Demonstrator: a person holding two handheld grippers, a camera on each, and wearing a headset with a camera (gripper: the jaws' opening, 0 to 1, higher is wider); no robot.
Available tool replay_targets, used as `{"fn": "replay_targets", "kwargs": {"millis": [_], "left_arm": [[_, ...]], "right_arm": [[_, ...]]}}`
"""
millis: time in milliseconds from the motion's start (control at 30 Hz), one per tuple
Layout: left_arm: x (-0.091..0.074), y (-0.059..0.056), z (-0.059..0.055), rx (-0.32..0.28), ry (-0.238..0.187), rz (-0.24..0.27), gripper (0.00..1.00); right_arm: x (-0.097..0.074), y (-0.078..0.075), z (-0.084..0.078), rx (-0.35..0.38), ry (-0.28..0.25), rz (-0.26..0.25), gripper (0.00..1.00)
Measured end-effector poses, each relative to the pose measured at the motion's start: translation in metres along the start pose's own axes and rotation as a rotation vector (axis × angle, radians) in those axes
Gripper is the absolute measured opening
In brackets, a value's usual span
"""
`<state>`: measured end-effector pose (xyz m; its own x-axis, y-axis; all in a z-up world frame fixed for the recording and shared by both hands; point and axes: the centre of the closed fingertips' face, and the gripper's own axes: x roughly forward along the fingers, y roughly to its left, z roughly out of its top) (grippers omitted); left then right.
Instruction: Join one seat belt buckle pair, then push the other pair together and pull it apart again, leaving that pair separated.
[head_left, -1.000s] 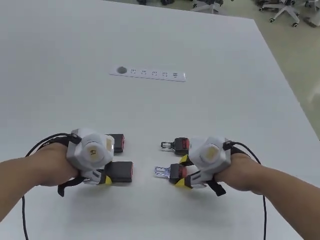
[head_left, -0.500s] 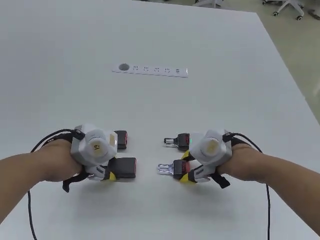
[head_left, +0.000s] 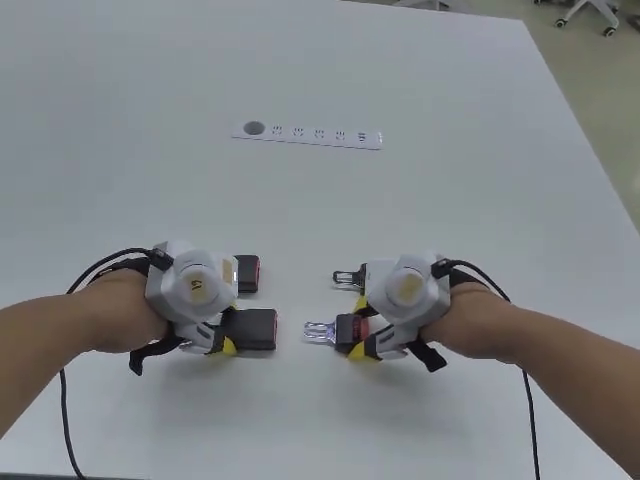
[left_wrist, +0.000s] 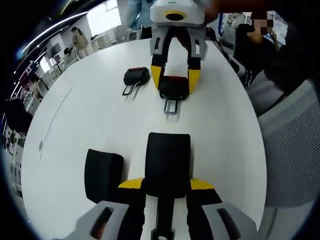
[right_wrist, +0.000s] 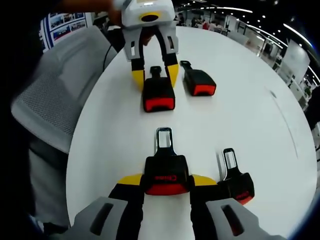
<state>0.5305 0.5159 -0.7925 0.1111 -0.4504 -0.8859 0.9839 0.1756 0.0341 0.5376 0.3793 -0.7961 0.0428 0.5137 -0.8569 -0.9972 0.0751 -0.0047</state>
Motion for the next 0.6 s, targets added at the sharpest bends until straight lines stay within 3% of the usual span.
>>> {"fn": "replay_targets", "kwargs": {"millis": [367, 600], "left_arm": [[0.001, -0.003, 0.001, 0.004, 0.012, 0.001, 0.32], [-0.001, -0.003, 0.002, -0.009, 0.006, -0.004, 0.32]], "right_arm": [[0.011, 0.010, 0.025, -0.007, -0.029, 0.003, 0.32], [0.017, 0.011, 0.037, -0.035, -0.018, -0.003, 0.32]]}}
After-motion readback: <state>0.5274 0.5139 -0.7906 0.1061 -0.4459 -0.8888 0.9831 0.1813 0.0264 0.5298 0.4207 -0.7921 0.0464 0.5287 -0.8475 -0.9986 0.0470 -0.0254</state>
